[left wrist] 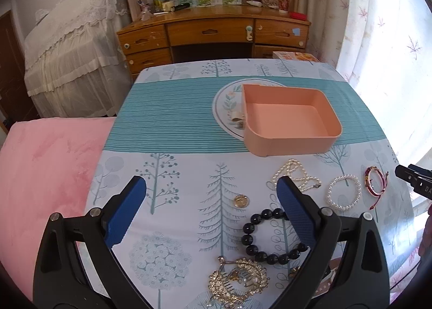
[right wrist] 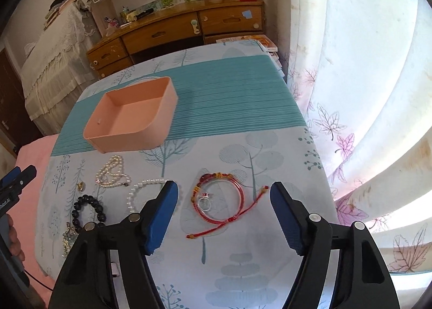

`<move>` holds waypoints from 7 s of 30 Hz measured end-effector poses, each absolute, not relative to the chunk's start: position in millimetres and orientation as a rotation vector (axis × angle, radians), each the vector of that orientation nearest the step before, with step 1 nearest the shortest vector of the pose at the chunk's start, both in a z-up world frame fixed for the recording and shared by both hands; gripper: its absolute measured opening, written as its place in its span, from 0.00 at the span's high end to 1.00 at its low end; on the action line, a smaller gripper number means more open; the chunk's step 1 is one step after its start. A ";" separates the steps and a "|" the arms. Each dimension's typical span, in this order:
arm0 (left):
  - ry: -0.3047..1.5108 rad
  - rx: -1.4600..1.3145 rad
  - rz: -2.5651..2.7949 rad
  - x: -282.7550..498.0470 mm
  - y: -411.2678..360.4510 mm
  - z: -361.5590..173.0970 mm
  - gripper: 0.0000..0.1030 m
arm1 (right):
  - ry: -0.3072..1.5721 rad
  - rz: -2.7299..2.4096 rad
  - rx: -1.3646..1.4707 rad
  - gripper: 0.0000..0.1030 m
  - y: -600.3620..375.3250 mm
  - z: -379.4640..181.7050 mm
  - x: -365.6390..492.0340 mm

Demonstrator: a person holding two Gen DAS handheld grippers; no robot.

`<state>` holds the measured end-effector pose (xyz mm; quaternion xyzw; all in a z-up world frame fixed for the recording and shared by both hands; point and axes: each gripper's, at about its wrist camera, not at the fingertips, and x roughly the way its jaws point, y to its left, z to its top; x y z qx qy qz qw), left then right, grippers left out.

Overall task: Organize jewelry
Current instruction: 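Move the right tool to the red string bracelet and close on it, then grasp the white pearl bracelet with the left tool while the right tool carries the red bracelet, then open both tools to drop the two bracelets into the pink box, then withdraw both tools from the box back over the remaining jewelry, then grasp the pink watch strap with the right tool while the left tool grasps the gold comb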

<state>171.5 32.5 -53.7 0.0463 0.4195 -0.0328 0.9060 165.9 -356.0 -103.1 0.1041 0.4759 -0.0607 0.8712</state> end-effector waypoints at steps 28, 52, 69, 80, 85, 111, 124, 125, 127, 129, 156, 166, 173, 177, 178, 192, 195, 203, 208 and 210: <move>1.142 0.382 -0.481 213.4 -145.0 -149.6 0.38 | 1.101 -0.148 0.052 0.73 -350.0 -185.3 188.6; 1.292 0.450 -0.691 222.3 -189.2 -161.0 0.95 | 1.179 -0.022 0.147 0.93 -363.1 -181.3 193.3; 1.090 0.166 -0.614 204.1 -125.9 -61.1 0.95 | 1.060 -0.007 0.206 0.94 -347.6 -126.3 178.2; 0.960 0.046 -0.475 248.9 -45.7 27.0 0.95 | 0.889 0.064 0.199 0.94 -308.8 -42.3 204.4; 0.961 0.002 -0.421 280.6 -27.1 24.4 0.95 | 0.851 0.092 0.210 0.94 -287.9 -20.8 234.5; 1.056 -0.003 -0.272 340.4 -37.2 -121.4 0.88 | 0.986 0.000 0.252 0.64 -248.1 -141.8 350.0; 0.988 -0.034 -0.234 279.3 -17.6 -94.2 0.88 | 0.916 -0.013 0.290 0.29 -257.8 -96.0 272.3; 0.980 -0.034 -0.231 274.3 -17.4 -92.4 0.88 | 0.906 -0.012 0.289 0.29 -258.8 -91.9 265.0; 0.962 -0.033 -0.237 264.3 -16.5 -88.4 0.88 | 0.886 -0.003 0.292 0.28 -259.9 -84.4 252.7; 0.951 -0.044 -0.248 255.4 -15.2 -85.3 0.88 | 0.876 0.006 0.289 0.28 -259.7 -78.7 242.4; 0.795 -0.082 -0.174 114.0 49.0 -54.1 0.88 | 0.714 0.097 0.294 0.28 -235.7 -50.7 81.1; 0.811 -0.095 -0.124 73.0 79.8 -48.0 0.88 | 0.684 0.119 0.217 0.24 -218.9 -32.9 43.3; 0.916 -0.067 -0.069 59.9 93.9 -82.4 0.88 | 0.751 0.175 0.112 0.23 -205.5 -48.5 27.9; 0.966 0.001 -0.061 54.3 91.6 -105.8 0.88 | 0.798 0.239 0.109 0.23 -205.2 -65.8 16.6; 0.975 0.019 -0.066 52.0 89.6 -111.7 0.88 | 0.819 0.268 0.116 0.23 -204.9 -71.4 14.2; 1.002 0.117 -0.299 39.0 54.1 -137.3 0.88 | 1.108 0.535 0.142 0.49 -164.1 -147.0 29.3; 1.022 0.147 -0.334 40.2 44.6 -142.9 0.88 | 1.109 0.541 0.118 0.60 -152.5 -154.5 34.6; 1.078 0.160 -0.409 51.0 36.0 -153.0 0.88 | 1.030 0.535 0.104 0.90 -146.3 -156.4 48.0; 1.121 0.193 -0.457 61.4 31.9 -157.7 0.88 | 1.002 0.513 0.151 0.93 -161.0 -152.1 50.4; 1.126 0.225 -0.471 63.9 28.3 -158.0 0.88 | 0.999 0.507 0.172 0.93 -167.0 -153.4 51.5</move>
